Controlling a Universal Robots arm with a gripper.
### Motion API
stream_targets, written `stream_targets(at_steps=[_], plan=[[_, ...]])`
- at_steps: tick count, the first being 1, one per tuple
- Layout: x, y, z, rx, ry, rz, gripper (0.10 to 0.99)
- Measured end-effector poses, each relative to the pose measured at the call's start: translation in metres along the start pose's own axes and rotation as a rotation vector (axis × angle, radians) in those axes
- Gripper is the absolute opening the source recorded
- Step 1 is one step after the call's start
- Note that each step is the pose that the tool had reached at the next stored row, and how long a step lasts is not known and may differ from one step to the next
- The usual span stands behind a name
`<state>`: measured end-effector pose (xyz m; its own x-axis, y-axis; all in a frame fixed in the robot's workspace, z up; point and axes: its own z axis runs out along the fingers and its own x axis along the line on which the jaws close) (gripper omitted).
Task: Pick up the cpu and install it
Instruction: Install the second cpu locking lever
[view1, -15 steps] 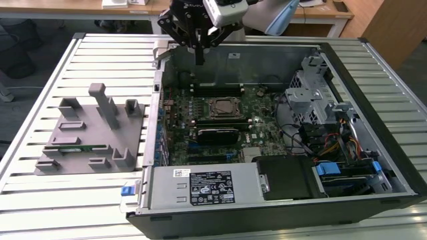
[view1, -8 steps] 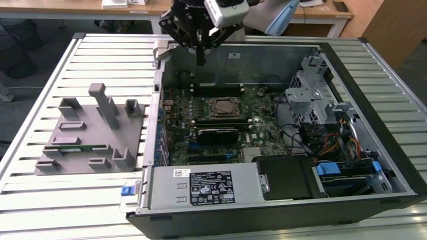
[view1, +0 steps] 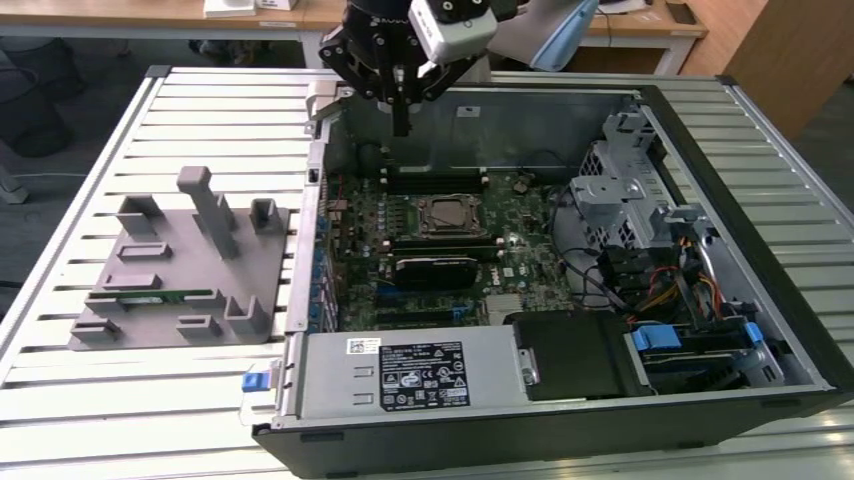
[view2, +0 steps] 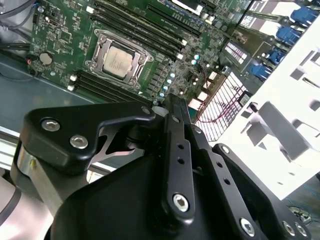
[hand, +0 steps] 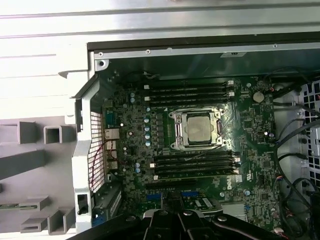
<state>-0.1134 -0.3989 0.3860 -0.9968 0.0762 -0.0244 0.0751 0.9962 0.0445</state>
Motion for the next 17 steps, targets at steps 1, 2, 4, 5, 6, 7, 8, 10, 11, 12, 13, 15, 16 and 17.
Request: stream_targets(at_steps=[1, 2, 4, 5, 6, 7, 8, 10, 11, 12, 13, 15, 16, 17], plan=[[0.0, 0.0, 0.0009, 0.0, 0.0, 0.0, 0.106], [0.0, -0.0001, 0.0017, 0.0, 0.0, 0.0, 0.106], [-0.0001, -0.0001, 0.0032, 0.0, 0.0, 0.0, 0.106], [-0.0013, 0.0, 0.0037, 0.0, 0.0001, 0.0, 0.106], [-0.0029, 0.0002, 0.0043, 0.0, 0.0003, 0.0, 0.106], [-0.0043, 0.0003, 0.0049, 0.0, 0.0005, 0.0, 0.106], [-0.0056, 0.0005, 0.0055, 0.0, 0.0007, 0.0, 0.106], [-0.0073, 0.0005, 0.007, 0.0, 0.0008, 0.0, 0.106], [-0.0079, 0.0005, 0.0076, 0.0, 0.0008, 0.0, 0.106], [-0.0084, 0.0006, 0.0082, 0.0, 0.0012, 0.0, 0.106], [-0.009, 0.0007, 0.0089, -0.002, 0.0013, 0.0, 0.106], [-0.0109, 0.0007, 0.0101, -0.008, 0.0022, 0.0, 0.106], [-0.0121, 0.0007, 0.0108, -0.013, 0.0028, 0.0, 0.106], [-0.0131, 0.0008, 0.0116, -0.017, 0.0032, 0.001, 0.106]])
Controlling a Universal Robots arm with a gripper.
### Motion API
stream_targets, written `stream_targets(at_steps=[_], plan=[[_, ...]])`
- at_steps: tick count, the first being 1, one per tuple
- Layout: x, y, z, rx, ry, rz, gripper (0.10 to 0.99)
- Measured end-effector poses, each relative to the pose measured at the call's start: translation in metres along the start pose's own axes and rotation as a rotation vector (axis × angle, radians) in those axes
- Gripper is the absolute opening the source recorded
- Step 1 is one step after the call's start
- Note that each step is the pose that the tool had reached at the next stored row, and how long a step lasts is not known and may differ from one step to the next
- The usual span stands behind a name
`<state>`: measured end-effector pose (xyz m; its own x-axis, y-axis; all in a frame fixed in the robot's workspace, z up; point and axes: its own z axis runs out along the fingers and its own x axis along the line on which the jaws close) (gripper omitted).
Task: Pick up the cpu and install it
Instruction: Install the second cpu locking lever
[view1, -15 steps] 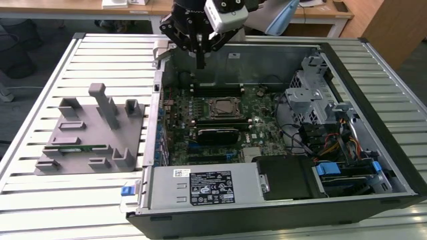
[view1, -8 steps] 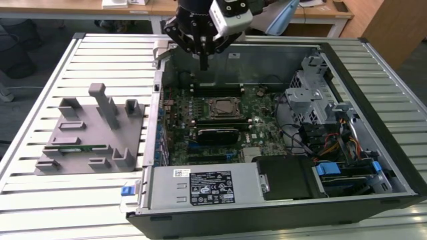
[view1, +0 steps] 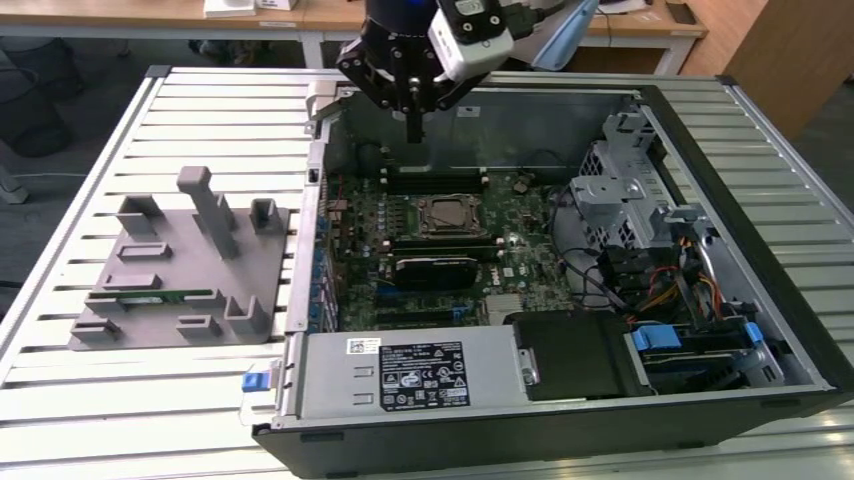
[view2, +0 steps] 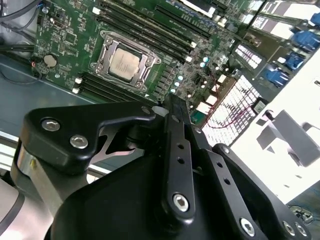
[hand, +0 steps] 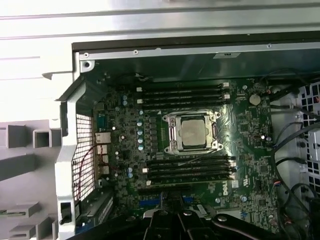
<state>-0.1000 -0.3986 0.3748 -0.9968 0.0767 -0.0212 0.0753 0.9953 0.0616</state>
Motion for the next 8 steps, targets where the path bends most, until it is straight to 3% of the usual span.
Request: stream_targets(at_steps=[8], plan=[[-0.002, -0.0001, 0.0034, -0.002, 0.0007, 0.0, 0.106]])
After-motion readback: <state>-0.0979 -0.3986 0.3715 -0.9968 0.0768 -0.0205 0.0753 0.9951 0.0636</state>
